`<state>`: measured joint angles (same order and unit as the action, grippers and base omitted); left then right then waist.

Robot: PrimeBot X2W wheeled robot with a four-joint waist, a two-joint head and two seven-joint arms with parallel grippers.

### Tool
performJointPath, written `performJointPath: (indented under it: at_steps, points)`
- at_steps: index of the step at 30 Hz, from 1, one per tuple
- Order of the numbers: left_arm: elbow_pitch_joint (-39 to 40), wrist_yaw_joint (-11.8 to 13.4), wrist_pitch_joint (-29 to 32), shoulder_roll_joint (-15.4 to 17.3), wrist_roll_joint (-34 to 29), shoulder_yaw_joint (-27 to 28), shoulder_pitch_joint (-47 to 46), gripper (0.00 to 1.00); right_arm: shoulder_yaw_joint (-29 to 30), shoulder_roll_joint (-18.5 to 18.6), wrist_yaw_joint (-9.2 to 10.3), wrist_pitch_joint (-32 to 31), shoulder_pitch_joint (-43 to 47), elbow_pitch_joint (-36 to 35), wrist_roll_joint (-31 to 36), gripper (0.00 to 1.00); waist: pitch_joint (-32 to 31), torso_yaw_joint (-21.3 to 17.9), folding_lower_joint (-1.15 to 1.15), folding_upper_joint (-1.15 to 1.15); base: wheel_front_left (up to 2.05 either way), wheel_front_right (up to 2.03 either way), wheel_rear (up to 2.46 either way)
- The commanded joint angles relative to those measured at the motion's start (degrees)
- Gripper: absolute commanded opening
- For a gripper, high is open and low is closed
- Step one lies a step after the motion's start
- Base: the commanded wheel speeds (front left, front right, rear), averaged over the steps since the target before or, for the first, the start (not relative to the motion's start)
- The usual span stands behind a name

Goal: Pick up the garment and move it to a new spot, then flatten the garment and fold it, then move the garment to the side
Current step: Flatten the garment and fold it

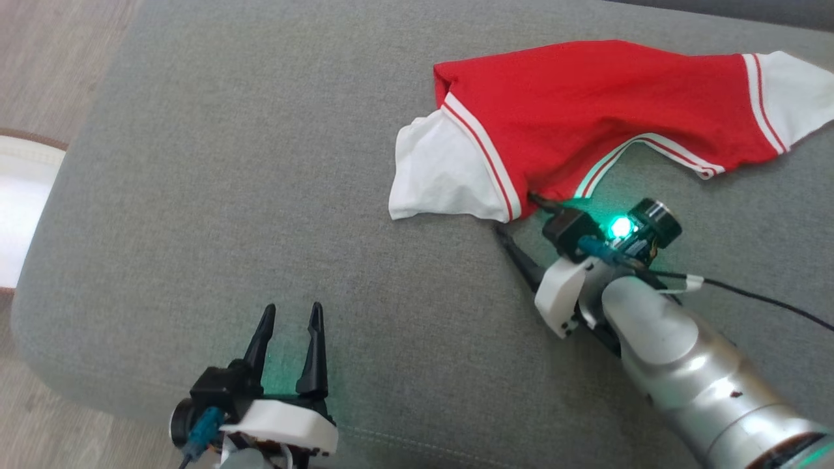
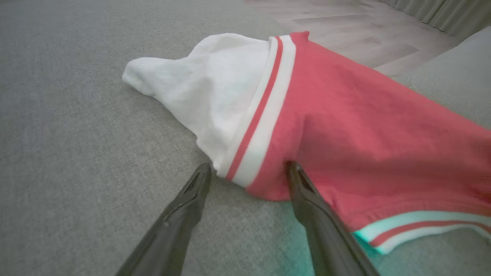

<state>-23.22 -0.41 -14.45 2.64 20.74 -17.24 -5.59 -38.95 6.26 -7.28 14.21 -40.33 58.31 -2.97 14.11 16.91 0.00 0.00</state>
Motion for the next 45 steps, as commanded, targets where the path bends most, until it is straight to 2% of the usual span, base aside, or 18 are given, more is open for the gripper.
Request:
performJointPath:
  at_steps: [1,7,11,12,14,15,17,26,33,34,40,42,43,44,45]
  points:
    - [1.86,0.49,-0.55,0.24,0.52,1.17,-0.91,1.00,0.03,-0.89,-0.21,0.78,-1.08,-1.12,0.33,1.00,0.15,0.11,0.00,0.00,0.00,0.00,0.00]
    - [2.06,0.75,-0.55,0.24,0.99,0.83,-0.89,1.00,2.41,-1.60,-0.21,0.78,0.49,-2.94,1.28,1.00,0.17,0.06,0.00,0.00,0.00,0.00,0.00]
    - [2.13,0.69,-0.55,0.24,1.05,0.96,-0.99,1.00,2.90,-1.83,-0.21,0.78,2.04,-4.82,1.60,0.84,0.08,-0.39,0.00,0.00,0.00,0.00,0.00]
    - [2.12,0.69,-0.55,0.24,1.07,0.98,-1.02,1.00,3.14,-1.88,-0.21,0.78,2.43,-5.08,1.43,0.67,0.03,-0.50,0.00,0.00,0.00,0.00,0.00]
    - [2.12,0.62,-0.55,0.24,1.06,0.93,-1.12,1.00,3.28,-1.95,-0.21,0.78,2.91,-5.71,1.38,0.43,-0.08,-0.68,0.00,0.00,0.00,0.00,0.00]
    - [2.17,0.56,-0.55,0.24,1.00,0.89,-1.18,1.00,3.57,-1.99,-0.21,0.78,3.19,-6.08,1.11,0.24,-0.11,-0.78,0.00,0.00,0.00,0.00,0.00]
    - [2.20,0.54,-0.55,0.24,0.91,0.93,-1.21,1.00,3.92,-2.04,-0.21,0.78,3.74,-7.25,0.76,0.00,-0.27,-1.02,0.00,0.00,0.00,0.00,0.00]
    - [1.62,0.09,-0.55,0.24,0.00,2.48,0.41,1.00,6.93,-0.31,-0.21,0.79,8.13,-13.38,-2.69,0.00,-3.98,-4.22,0.00,0.00,0.00,0.00,0.00]
    - [1.14,-0.61,-0.55,0.24,-1.10,4.22,2.20,1.00,11.28,6.03,-0.21,0.79,13.00,-20.67,-6.08,0.00,-8.38,-9.84,0.00,0.00,0.00,0.00,0.00]
    - [1.14,-0.61,-0.55,0.24,-1.10,4.22,2.20,1.00,11.28,6.03,-0.21,0.79,13.00,-20.67,-6.08,0.00,-8.38,-9.84,0.00,0.00,0.00,0.00,0.00]
    - [1.00,-1.02,-0.55,0.24,-1.47,4.79,2.92,1.00,14.73,12.23,-0.21,0.75,16.11,-23.15,-8.72,0.00,-10.26,-14.34,0.00,0.00,0.00,0.00,0.00]
    - [0.97,-1.10,-0.55,0.24,-1.52,4.76,2.95,1.00,15.61,13.70,-0.21,-0.20,16.77,-22.71,-9.81,0.21,-10.38,-15.44,0.00,0.00,0.00,0.00,0.00]
    - [0.98,-1.09,-0.55,0.24,-1.54,4.73,2.93,1.00,16.60,14.26,-0.21,-0.36,16.88,-22.50,-10.44,0.40,-10.31,-15.92,0.00,0.00,0.00,0.00,0.00]
    - [0.96,-1.10,-0.55,0.24,-1.60,4.65,2.86,1.00,17.49,14.79,-0.21,-0.38,16.90,-22.32,-10.69,1.00,-10.18,-16.32,0.00,0.00,0.00,0.00,0.00]
    - [0.91,-1.19,-0.55,0.24,-1.64,4.64,2.75,1.00,18.20,14.83,-0.21,-0.32,16.93,-22.38,-11.30,1.00,-9.95,-16.73,0.00,0.00,0.00,0.00,0.00]
